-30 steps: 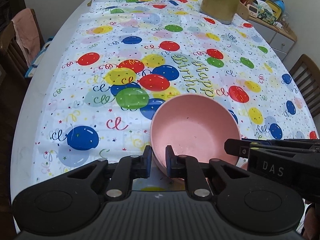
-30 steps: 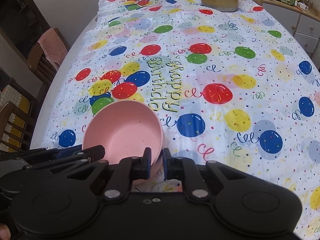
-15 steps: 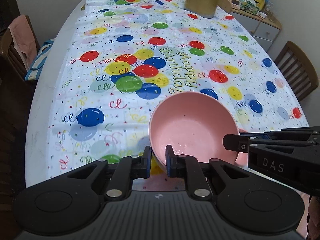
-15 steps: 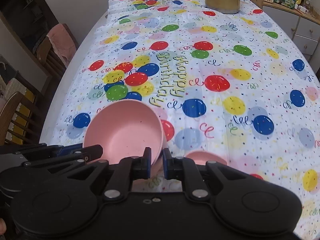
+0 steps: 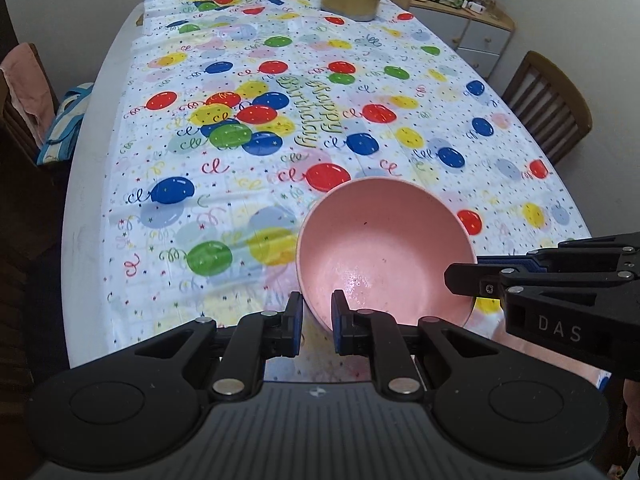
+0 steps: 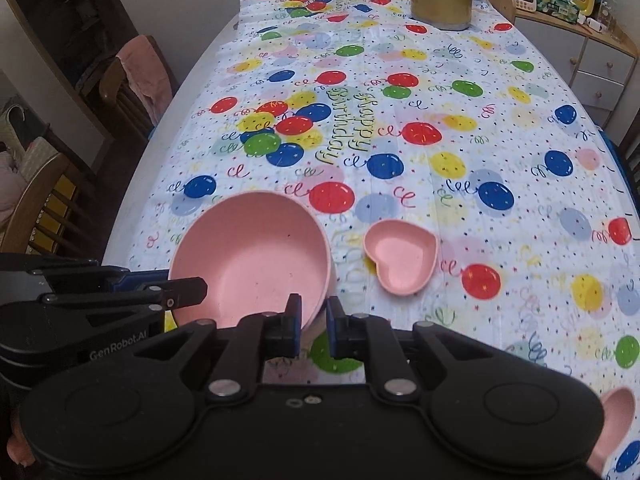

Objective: Organize plates and bowls
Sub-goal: 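Lift the pink bowl and lower it into the cream bowl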

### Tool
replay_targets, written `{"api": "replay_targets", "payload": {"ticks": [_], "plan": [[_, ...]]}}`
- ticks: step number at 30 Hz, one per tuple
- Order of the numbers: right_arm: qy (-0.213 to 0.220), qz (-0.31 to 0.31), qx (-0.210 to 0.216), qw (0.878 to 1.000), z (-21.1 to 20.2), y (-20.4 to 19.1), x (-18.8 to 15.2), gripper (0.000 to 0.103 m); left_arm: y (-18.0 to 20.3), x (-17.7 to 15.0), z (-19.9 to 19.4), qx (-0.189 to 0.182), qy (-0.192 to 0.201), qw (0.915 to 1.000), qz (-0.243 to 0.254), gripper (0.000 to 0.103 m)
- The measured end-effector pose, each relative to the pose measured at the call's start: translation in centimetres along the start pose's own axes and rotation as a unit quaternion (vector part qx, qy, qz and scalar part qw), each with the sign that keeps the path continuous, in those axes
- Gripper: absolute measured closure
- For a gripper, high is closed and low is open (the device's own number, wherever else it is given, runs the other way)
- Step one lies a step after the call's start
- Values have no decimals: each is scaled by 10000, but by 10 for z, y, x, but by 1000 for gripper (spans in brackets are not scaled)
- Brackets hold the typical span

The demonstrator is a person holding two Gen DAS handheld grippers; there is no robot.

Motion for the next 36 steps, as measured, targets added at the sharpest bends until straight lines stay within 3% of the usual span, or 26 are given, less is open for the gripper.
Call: {"api": "replay_targets", "payload": {"ticks": [18,36], "plan": [[26,330,52,9994,-52,-9,-71,91,23,-63,-41,-372,-177,9988,265,89],[-335,589,25,9977,-63,-14,-147,91,38,-128,-46,-515,-582,9950,628,89]]}}
Point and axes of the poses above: each gripper's, at about its wrist camera, not at the fingertips, and z roughly the way its jaws point, y to its right, x to its top, the point moved 8 cm from there along z, roughly the way its jaws point, and after that the axes turned 2 degrees about -y, right-handed, at the moved point
